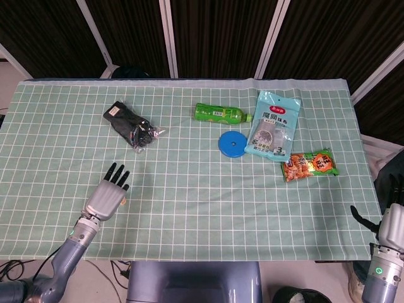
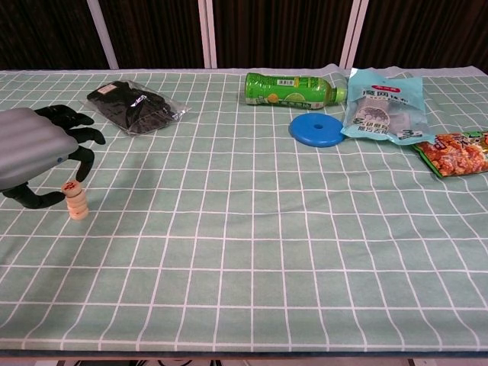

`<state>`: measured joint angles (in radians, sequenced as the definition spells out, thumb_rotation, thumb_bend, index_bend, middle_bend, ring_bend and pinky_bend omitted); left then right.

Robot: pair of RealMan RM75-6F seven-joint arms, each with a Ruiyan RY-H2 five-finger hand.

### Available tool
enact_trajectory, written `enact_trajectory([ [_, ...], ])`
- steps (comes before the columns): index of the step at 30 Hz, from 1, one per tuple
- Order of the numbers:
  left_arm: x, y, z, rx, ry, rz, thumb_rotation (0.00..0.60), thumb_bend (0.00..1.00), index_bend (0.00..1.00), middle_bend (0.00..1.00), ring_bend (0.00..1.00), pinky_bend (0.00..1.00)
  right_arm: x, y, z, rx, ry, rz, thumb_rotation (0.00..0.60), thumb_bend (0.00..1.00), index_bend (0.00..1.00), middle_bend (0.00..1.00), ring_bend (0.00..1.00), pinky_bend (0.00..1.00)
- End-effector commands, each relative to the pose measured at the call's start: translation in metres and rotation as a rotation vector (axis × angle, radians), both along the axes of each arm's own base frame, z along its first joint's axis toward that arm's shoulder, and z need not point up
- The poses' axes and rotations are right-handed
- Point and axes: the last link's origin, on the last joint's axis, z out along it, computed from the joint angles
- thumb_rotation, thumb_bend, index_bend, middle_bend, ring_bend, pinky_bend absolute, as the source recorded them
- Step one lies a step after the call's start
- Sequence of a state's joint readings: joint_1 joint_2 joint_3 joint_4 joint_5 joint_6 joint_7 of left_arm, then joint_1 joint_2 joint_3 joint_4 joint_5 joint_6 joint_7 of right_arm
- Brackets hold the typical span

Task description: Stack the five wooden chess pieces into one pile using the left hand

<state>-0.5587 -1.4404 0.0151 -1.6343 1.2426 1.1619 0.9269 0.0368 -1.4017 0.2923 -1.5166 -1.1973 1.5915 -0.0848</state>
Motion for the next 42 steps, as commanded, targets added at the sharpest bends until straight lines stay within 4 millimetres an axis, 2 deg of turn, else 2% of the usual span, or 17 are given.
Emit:
enact_trajectory([
  [1, 0.000, 0.000, 0.000, -0.001, 0.003, 0.000, 0.600, 0.34, 0.48, 0.13, 0.00, 0.07, 0.000, 0.000, 0.000, 0.001, 0.000, 0.000, 0.600, 0.25, 0.06, 0.00, 0.02, 0.00],
  [35, 0.001, -0.001, 0.000, 0.002, 0.008, -0.001, 0.600, 0.34, 0.40, 0.13, 0.00, 0.07, 0.000, 0.000, 0.001, -0.006, -0.002, -0.003, 0.600, 0.25, 0.06, 0.00, 0.02, 0.00],
  [39, 0.002, 0.000, 0.006, 0.023, -0.011, 0.002, 0.600, 0.34, 0.37, 0.13, 0.00, 0.07, 0.000, 0.001, 0.001, -0.007, -0.004, -0.002, 0.600, 0.25, 0.06, 0.00, 0.02, 0.00],
  [42, 0.003, 0.002, 0.012, 0.041, -0.034, 0.011, 0.600, 0.34, 0.31, 0.12, 0.00, 0.07, -0.001, 0.000, 0.001, -0.005, -0.004, -0.003, 0.600, 0.25, 0.06, 0.00, 0.02, 0.00],
])
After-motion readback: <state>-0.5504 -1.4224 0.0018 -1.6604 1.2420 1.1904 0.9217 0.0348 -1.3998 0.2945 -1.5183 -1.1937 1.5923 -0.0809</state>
